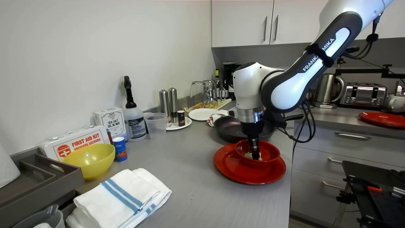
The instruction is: Wipe inside the red bowl with the sponge
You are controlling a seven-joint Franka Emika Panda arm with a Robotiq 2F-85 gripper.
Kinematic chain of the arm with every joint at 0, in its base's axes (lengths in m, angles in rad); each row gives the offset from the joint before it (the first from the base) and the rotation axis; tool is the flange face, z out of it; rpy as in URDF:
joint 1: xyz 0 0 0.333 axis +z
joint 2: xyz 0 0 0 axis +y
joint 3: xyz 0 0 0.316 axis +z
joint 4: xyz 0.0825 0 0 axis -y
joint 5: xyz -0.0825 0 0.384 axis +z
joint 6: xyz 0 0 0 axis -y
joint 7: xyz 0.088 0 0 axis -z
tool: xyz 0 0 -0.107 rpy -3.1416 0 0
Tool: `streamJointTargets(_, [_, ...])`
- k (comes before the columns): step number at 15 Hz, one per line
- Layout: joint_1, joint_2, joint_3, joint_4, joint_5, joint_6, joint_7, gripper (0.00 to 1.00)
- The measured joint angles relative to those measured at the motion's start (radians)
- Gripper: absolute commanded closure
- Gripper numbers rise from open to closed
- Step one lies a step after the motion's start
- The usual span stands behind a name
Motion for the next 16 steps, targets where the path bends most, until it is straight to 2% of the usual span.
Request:
streamJointTargets(4, [0.006,0.01,0.0,0.023,-0.021,-0.052,-0.009,0.75])
streamJointTargets(7, [0.007,0.014,0.0,0.03,-0.025,-0.05,-0.01,0.75])
streamJointTargets(16, [-0.001,0.04,0.007,0.023,0.086,0.254,0.003,0.75])
